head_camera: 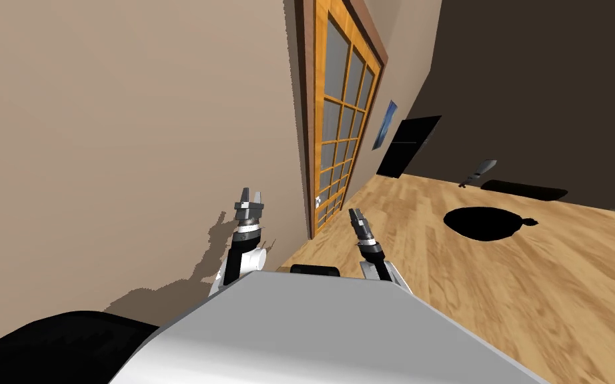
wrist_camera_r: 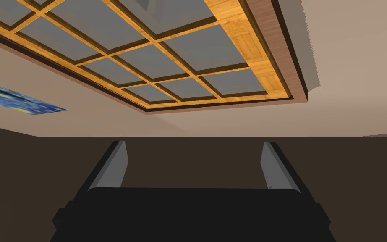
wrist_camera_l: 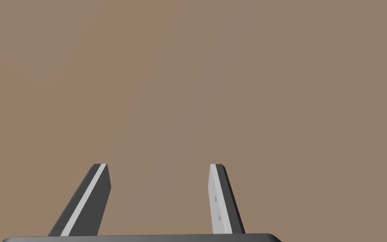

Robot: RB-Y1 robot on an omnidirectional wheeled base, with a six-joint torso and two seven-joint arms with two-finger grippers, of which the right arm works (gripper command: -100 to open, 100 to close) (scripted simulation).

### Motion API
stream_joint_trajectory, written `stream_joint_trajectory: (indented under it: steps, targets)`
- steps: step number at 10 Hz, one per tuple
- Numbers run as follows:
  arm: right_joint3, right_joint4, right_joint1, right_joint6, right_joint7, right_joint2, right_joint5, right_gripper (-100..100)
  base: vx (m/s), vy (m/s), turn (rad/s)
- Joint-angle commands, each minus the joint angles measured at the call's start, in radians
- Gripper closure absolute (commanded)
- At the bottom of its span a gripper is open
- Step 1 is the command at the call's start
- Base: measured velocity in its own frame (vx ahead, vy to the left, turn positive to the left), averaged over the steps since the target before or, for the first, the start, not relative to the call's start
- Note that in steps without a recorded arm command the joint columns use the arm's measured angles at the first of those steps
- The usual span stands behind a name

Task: Pull the door open

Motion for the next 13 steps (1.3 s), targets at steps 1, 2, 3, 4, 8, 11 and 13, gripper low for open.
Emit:
stream_joint_trajectory:
  steps: [1,2,3,4,8,11,13]
  targets:
    - [0.002,0.05,-0.014,-0.016,0.028,-0.007,0.016,-100,0.068,0.006,0.049]
    - [0.002,0.053,-0.014,-0.016,0.028,-0.007,0.016,-100,0.043,-0.003,0.038]
    - [0.003,0.092,-0.026,-0.028,0.05,-0.013,0.03,-100,0.049,0.0,0.082]
    - [0.005,0.119,-0.038,-0.04,0.073,-0.019,0.044,-100,0.072,-0.006,0.116]
    - [0.007,0.217,-0.063,-0.065,0.119,-0.031,0.072,-100,0.065,-0.01,0.066]
    - [0.012,0.321,-0.099,-0.102,0.186,-0.048,0.113,-100,0.073,-0.007,0.098]
    - [0.013,0.373,-0.111,-0.114,0.209,-0.054,0.126,-100,0.067,-0.004,0.05]
